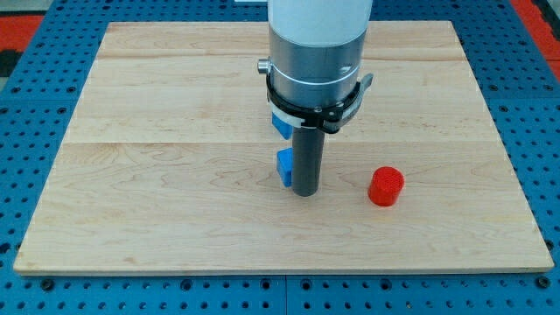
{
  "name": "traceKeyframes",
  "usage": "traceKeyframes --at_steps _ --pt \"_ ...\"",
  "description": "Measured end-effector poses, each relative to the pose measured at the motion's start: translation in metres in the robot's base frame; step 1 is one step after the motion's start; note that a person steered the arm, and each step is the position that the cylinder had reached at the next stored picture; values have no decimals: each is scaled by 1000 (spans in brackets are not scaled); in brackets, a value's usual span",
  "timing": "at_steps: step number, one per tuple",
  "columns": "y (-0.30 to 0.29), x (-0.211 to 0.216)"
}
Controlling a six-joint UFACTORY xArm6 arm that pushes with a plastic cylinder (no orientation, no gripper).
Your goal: Push the blue cube closer to the blue triangle
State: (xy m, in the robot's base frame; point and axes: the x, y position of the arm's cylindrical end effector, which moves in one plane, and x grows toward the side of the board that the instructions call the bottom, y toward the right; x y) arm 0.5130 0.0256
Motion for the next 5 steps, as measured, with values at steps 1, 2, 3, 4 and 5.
traceKeyframes --at_steps 1,2,3,4,5 --pt "0 -4" --pt "-9 -4" --pt "-25 -4" --pt "-31 -4" --pt "-19 -3"
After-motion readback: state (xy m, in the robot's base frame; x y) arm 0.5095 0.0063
